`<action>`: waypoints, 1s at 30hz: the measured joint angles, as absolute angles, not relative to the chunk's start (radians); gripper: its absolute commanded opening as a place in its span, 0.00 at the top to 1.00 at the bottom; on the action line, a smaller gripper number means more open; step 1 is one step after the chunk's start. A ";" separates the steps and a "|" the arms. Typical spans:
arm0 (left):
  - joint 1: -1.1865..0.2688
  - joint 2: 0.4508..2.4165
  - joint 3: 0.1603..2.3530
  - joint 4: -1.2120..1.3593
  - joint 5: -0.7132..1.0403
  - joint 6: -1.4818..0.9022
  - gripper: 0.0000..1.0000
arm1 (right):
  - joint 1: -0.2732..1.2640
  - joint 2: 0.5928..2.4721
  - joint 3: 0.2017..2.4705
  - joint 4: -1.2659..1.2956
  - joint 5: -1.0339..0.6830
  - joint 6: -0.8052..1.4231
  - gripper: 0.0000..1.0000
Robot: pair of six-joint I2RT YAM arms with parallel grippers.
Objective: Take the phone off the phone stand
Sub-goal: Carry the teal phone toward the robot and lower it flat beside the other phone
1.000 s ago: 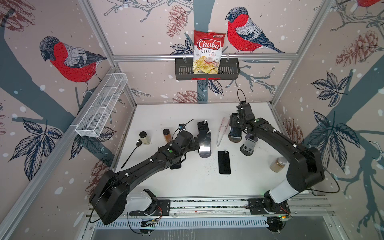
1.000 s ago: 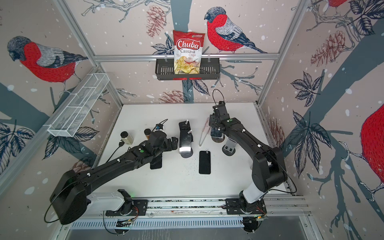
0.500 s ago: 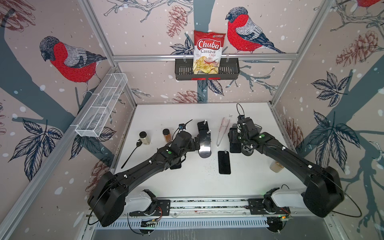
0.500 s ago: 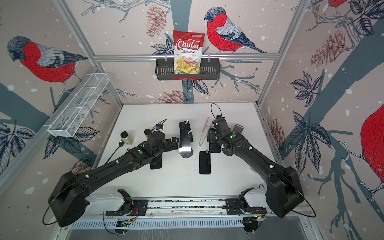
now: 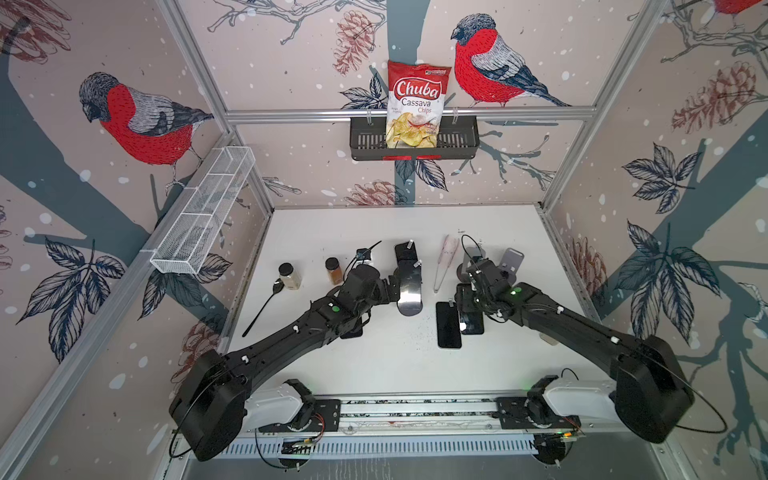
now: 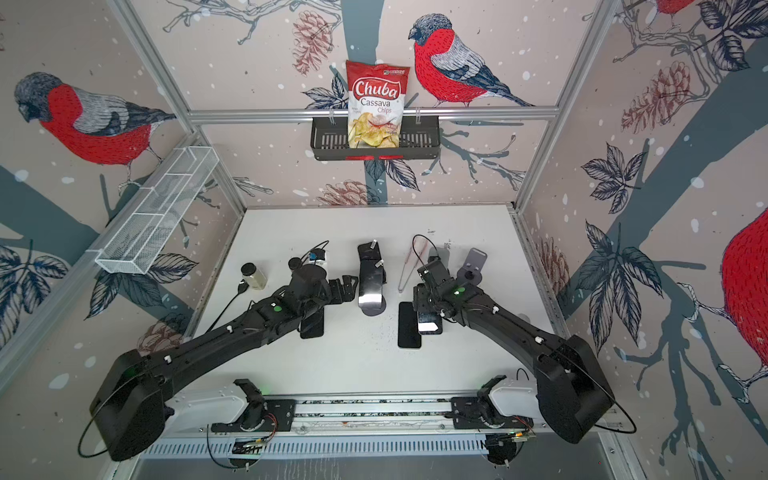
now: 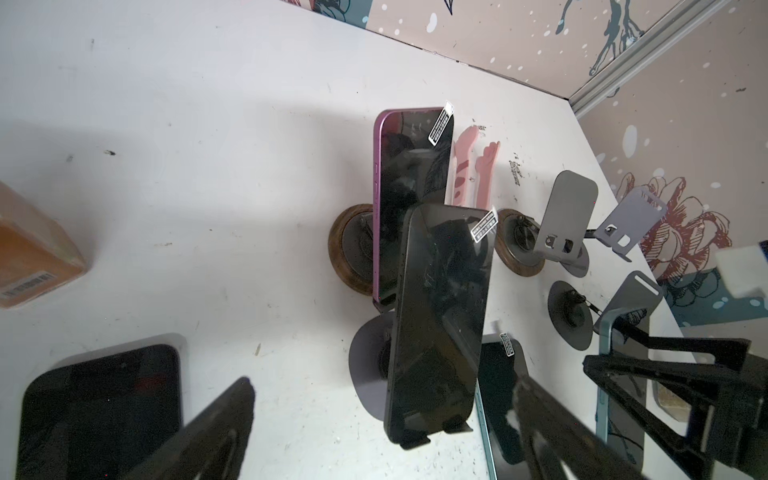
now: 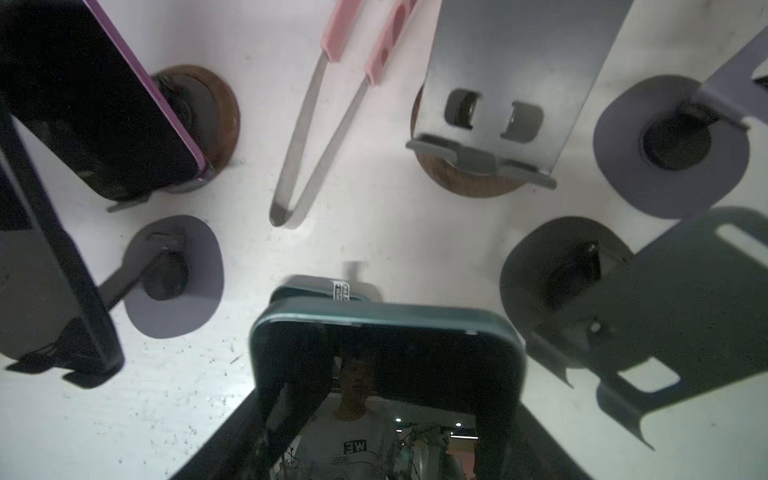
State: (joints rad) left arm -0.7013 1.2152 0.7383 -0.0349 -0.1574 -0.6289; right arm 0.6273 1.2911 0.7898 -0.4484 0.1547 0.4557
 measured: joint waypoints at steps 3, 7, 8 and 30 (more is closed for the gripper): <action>-0.701 1.214 0.732 -0.028 -0.158 -0.629 0.04 | 0.619 1.308 0.765 -0.455 0.162 0.471 0.43; -0.701 1.213 0.727 -0.028 -0.158 -0.629 0.04 | 0.598 1.342 0.744 -0.448 0.166 0.474 0.43; -0.701 1.213 0.727 -0.028 -0.158 -0.629 0.04 | 0.592 1.349 0.739 -0.445 0.165 0.474 0.43; -0.701 1.206 0.730 -0.036 -0.162 -0.630 0.04 | 0.521 1.475 0.693 -0.314 0.056 0.465 0.41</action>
